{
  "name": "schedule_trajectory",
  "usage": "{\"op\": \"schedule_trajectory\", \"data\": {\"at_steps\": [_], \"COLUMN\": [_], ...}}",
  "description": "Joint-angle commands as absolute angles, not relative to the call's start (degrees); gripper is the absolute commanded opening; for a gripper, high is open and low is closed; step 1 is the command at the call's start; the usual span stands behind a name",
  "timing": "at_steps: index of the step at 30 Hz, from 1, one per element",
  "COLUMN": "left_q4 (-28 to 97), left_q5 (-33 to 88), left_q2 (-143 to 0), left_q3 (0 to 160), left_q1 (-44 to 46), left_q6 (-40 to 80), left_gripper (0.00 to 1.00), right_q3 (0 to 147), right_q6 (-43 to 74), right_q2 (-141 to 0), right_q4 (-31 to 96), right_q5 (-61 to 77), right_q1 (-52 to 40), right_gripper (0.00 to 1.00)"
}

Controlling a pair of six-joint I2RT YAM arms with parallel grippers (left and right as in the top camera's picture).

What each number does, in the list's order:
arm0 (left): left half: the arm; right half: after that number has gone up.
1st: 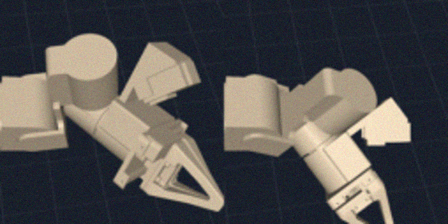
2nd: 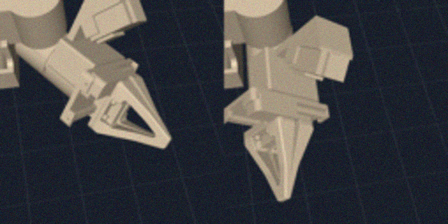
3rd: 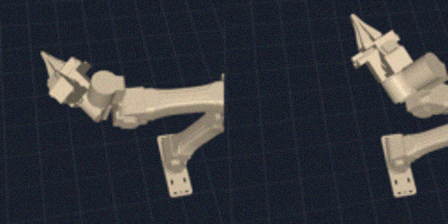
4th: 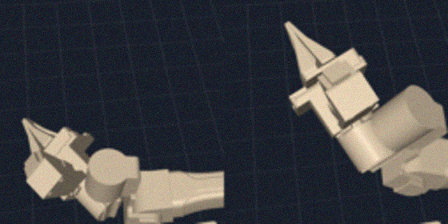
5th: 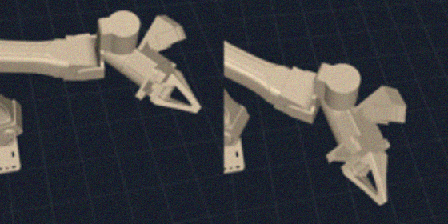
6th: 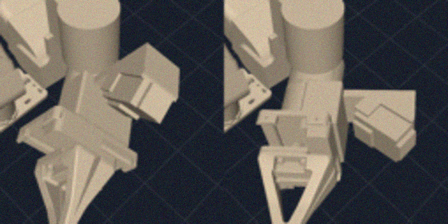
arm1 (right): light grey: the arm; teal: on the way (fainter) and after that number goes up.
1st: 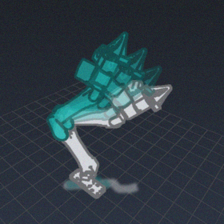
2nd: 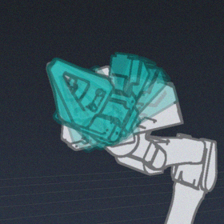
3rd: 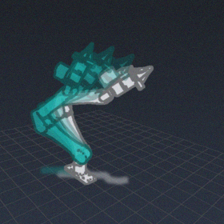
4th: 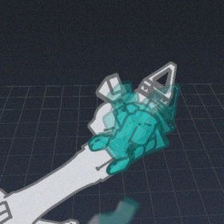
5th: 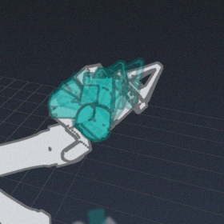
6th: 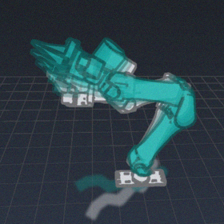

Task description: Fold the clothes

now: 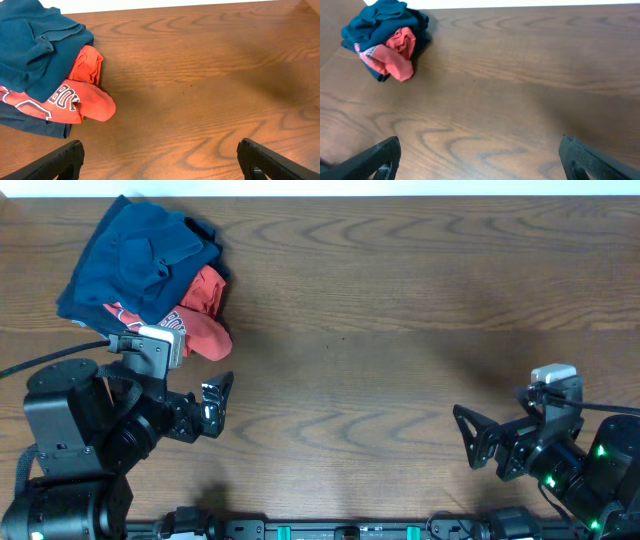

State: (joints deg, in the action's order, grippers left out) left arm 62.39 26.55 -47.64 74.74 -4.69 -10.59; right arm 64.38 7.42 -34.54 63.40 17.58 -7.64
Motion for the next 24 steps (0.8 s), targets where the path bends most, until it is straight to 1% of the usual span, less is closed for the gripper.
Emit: {"op": "schedule_trajectory", "data": {"at_steps": [1,6,10,12,15,19,24], "left_q4": [62.4,62.4,62.4,62.4,62.4,62.4,62.4], "left_q5": [25.9,25.9,25.9,25.8,25.8,25.9,25.9], "left_q2": [-47.7,-47.7,-47.7,-47.7,-47.7,-47.7,-47.7], "left_q3": [75.2,75.2,75.2,75.2,75.2,75.2,75.2], "left_q1": [-4.4,-4.4,-4.4,-4.4,-4.4,-4.4,-4.4], "left_q6": [-11.6,-11.6,-11.6,-11.6,-11.6,-11.6,-11.6], "left_gripper": [0.98,0.98,0.98,0.98,0.98,0.98,0.98], "right_q3": [64.5,64.5,64.5,64.2,62.8,56.3,42.7], "right_q6": [8.9,8.9,7.9,4.8,-4.0,-9.9,-9.9], "right_q2": [-34.4,-34.4,-34.4,-34.4,-33.0,-27.6,-17.2], "right_q4": [65.0,66.4,65.2,63.4,58.4,50.0,42.5], "right_q5": [18.5,17.6,12.5,10.7,10.3,10.3,10.3], "right_q1": [-7.6,-7.6,-7.6,-7.6,-7.5,-6.6,-3.4], "right_gripper": [0.99,0.99,0.99,0.99,0.99,0.99,0.99]}}
